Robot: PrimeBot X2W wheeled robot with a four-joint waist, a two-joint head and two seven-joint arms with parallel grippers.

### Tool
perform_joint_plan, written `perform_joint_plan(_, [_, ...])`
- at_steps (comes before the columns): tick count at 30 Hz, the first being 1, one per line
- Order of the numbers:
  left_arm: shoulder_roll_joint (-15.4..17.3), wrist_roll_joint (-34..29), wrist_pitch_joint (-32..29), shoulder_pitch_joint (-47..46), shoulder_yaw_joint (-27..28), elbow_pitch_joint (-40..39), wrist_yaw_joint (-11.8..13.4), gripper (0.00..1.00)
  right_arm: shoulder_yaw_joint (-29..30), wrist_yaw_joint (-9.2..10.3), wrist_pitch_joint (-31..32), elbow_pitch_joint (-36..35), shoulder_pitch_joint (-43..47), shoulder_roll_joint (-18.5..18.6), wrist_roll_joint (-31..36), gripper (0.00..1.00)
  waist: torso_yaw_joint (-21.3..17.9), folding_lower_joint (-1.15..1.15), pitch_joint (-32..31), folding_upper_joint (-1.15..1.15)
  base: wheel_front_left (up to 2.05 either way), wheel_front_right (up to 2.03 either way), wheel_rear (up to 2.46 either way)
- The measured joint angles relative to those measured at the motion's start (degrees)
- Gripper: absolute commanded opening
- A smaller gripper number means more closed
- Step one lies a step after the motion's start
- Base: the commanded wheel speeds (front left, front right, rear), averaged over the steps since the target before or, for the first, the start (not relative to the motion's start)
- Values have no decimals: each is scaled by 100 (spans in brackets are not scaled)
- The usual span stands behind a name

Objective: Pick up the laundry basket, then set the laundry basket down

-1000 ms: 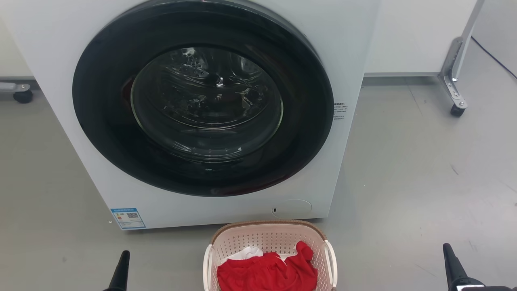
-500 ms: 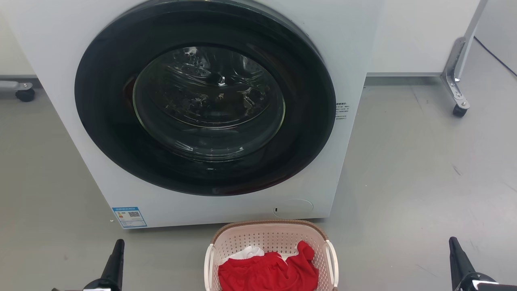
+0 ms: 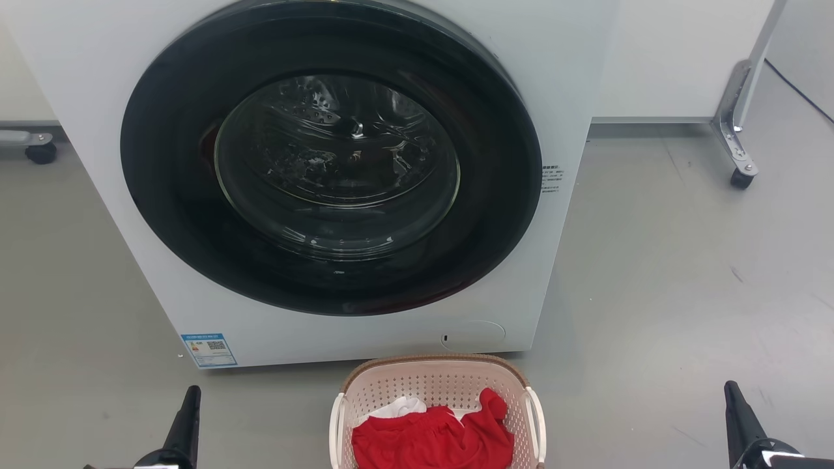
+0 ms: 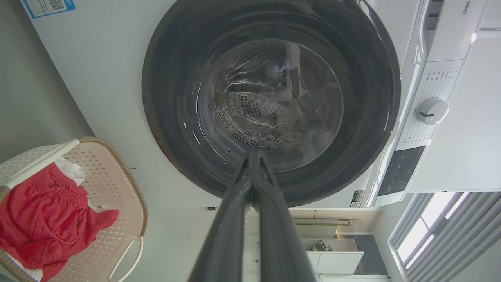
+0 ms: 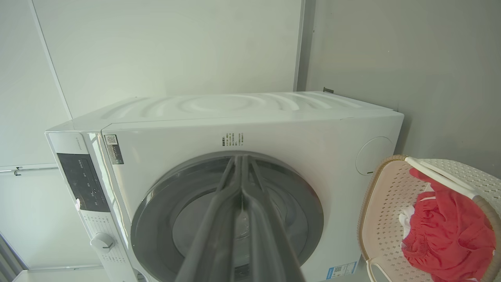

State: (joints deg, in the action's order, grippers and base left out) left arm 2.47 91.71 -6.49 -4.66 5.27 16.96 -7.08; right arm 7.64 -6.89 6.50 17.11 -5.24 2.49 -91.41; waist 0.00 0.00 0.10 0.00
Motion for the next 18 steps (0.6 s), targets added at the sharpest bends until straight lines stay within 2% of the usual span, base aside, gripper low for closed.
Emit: perform_joint_plan(18, [-1,0,0,0,0,1,0,0,-1,0,-1,0,0,-1,-1,0,0,0,0,0,0,0,0])
